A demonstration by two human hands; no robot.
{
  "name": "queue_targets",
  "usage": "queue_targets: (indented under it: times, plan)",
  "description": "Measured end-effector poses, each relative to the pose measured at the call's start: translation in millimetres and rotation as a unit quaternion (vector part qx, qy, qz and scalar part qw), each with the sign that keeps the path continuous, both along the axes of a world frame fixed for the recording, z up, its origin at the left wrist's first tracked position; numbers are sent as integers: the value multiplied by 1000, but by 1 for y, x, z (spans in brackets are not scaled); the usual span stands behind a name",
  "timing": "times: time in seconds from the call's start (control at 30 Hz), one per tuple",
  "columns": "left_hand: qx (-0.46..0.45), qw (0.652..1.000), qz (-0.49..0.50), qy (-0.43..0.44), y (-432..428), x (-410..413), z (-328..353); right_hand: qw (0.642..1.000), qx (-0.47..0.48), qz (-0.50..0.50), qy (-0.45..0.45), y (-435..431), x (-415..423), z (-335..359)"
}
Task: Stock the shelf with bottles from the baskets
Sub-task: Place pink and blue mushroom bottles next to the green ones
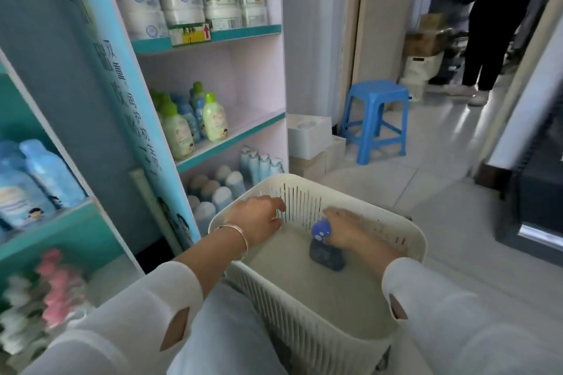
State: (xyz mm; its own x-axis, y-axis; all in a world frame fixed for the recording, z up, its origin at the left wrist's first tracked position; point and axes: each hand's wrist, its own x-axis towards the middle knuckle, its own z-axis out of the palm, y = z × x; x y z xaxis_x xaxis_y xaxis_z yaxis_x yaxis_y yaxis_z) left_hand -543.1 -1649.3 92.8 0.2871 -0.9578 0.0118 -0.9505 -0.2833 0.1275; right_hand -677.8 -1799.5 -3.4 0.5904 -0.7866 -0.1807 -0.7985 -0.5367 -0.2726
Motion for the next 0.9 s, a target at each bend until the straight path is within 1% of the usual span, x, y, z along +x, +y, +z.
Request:
queue_targets:
  times: [0.03,0.13,0.2,0.3,0.47,0.53,0.6,0.67,0.73,0.8,0.9]
  plan:
    - [5,1000,3,9,-2,1,-3,1000,-11,1,6,-1,1,-6]
    - [9,999,13,31,-5,8,-9,996,-53,12,69,-2,4,-22]
    - [16,999,12,35,-4,13,-13,996,-32,12,82,-4,6,-34]
    - [25,999,15,34,0,18,-16,999,31,3,37,-3,10,-44]
    - [21,998,33,58,9,26,-10,999,43,-28,-15,0,16,-27]
    - [21,998,38,55,14,29,-3,996,50,-44,-60,5,21,-11]
    - [17,997,46,65,20,33,5,986,71,-48,-140,10,28,10]
    - [2,994,59,95,27,37,10,960,119,-53,-250,16,35,35]
    - [-22,990,62,122,36,39,16,920,168,-78,-346,27,42,65]
    - [-44,986,71,141,46,44,21,868,225,-81,-435,42,51,92]
    - [-84,977,98,170,60,57,28,779,325,-33,-535,65,66,127]
